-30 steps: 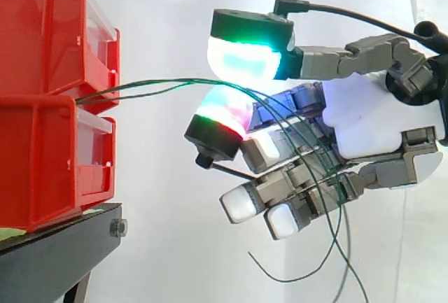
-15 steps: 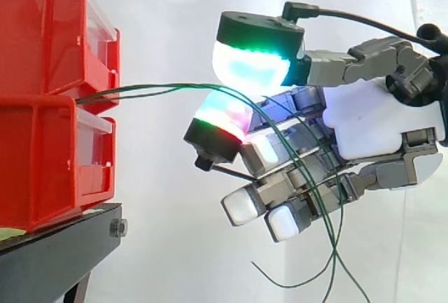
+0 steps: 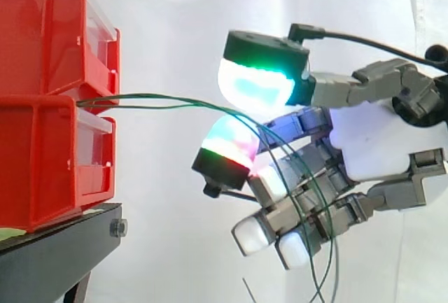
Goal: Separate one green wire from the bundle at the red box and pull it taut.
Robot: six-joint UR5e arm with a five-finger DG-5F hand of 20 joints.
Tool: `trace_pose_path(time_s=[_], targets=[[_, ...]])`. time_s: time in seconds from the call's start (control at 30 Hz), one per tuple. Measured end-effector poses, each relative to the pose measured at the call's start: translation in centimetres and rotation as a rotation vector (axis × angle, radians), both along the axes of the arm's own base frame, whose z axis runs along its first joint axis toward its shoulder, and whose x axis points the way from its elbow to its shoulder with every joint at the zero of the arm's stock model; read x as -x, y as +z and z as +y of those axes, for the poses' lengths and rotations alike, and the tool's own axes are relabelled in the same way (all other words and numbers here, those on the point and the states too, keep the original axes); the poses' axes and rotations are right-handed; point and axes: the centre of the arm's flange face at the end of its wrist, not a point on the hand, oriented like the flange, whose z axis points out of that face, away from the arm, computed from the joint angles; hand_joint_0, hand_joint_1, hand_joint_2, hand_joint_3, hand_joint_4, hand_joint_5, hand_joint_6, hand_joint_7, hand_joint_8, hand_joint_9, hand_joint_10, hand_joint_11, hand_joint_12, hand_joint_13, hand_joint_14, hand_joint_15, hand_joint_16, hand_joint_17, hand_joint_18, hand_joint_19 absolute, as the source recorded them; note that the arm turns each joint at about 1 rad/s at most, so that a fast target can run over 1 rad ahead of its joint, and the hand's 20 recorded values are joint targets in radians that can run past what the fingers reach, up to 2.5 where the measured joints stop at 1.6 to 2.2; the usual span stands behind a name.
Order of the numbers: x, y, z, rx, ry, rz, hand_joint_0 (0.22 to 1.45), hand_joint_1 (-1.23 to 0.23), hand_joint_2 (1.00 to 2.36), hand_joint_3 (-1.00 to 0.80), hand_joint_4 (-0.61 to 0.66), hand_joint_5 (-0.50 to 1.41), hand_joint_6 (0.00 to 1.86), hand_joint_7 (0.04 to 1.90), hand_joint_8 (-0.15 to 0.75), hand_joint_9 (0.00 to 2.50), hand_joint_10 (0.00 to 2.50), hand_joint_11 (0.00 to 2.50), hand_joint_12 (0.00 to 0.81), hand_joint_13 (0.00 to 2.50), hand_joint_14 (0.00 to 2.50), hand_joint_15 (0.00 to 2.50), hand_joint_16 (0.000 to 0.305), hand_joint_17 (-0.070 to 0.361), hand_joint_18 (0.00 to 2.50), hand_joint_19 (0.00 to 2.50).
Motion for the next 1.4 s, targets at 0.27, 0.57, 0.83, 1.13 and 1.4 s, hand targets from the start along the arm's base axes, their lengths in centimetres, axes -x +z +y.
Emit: trace_pose_path(time_s=[0.27, 0.57, 0.83, 1.13, 1.4], targets=[[0.1, -0.5, 0.0, 0.000, 0.001, 0.000, 0.65, -0.83, 1.01, -0.36, 0.11, -0.16, 0.87, 1.08, 0.267, 1.03, 0.02, 0.76, 0.369, 0.82, 0.02, 0.54, 0.053, 0.119, 0.71, 0.63], [0.1, -0.5, 0.0, -0.002, -0.001, -0.001, 0.55, -0.80, 1.00, -0.50, 0.14, -0.16, 0.88, 1.04, 0.270, 1.03, 0.02, 0.75, 0.367, 0.81, 0.02, 0.53, 0.054, 0.122, 0.71, 0.63], [-0.2, 1.0, 0.0, -0.016, -0.001, -0.010, 0.58, -0.59, 1.00, -0.45, 0.13, -0.16, 0.87, 1.07, 0.268, 1.05, 0.02, 0.74, 0.371, 0.82, 0.02, 0.55, 0.054, 0.122, 0.71, 0.64], [0.2, 2.0, 0.0, -0.010, 0.002, 0.027, 0.61, -0.74, 1.02, -0.21, 0.11, -0.17, 0.88, 1.07, 0.273, 1.01, 0.02, 0.75, 0.369, 0.81, 0.02, 0.54, 0.054, 0.122, 0.71, 0.64], [0.8, 3.0, -0.1, -0.004, 0.004, 0.043, 0.71, -0.95, 1.01, -0.42, 0.11, -0.18, 0.90, 1.03, 0.255, 0.95, 0.02, 0.75, 0.351, 0.77, 0.02, 0.52, 0.053, 0.119, 0.68, 0.57]])
